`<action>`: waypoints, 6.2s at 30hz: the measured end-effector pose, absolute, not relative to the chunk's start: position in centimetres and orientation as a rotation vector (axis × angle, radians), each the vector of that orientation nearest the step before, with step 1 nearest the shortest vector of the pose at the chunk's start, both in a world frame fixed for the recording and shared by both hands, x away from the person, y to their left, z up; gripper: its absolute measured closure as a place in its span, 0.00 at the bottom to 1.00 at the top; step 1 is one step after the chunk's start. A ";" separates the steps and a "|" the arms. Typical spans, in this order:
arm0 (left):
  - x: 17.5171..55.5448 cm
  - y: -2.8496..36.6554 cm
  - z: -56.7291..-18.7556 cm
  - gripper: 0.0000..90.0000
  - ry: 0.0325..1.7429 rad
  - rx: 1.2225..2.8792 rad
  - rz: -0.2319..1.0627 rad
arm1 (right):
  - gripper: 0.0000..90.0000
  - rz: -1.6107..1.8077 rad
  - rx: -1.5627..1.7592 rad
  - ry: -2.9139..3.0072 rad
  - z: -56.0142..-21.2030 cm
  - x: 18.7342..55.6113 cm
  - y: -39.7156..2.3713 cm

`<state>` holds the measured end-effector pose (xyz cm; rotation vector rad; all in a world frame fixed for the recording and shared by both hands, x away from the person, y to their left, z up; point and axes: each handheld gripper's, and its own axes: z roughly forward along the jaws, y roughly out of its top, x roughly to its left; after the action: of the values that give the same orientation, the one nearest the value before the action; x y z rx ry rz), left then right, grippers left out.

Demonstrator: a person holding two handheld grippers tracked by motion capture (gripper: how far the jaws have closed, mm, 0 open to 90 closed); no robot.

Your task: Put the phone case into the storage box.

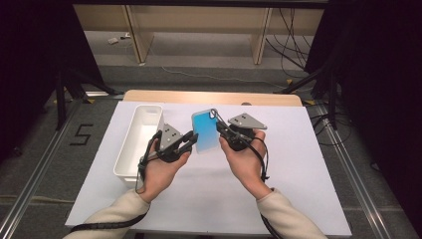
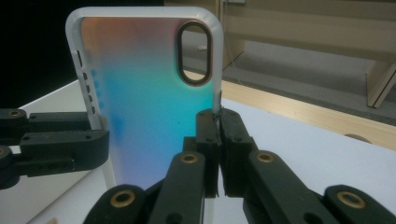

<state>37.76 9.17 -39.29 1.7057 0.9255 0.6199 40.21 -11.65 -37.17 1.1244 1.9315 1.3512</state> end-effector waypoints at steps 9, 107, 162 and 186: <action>38.1 9.5 -39.1 0.92 0.935 1.694 0.638 | 0.98 1.353 1.130 1.931 -37.1 40.0 -11.5; 39.5 12.8 -38.0 0.98 1.069 1.621 0.724 | 0.21 1.574 0.780 1.993 -37.9 37.8 -15.2; 40.1 15.8 -36.8 0.98 1.143 1.547 0.801 | 0.21 1.508 0.881 1.902 -39.0 36.6 -21.5; 40.4 17.0 -36.4 0.98 1.170 1.518 0.833 | 0.21 1.488 0.904 1.895 -39.5 35.8 -22.8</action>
<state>40.38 17.04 -36.45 1.5179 1.1701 0.8334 35.76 -22.85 -39.50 0.9044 1.8945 1.4879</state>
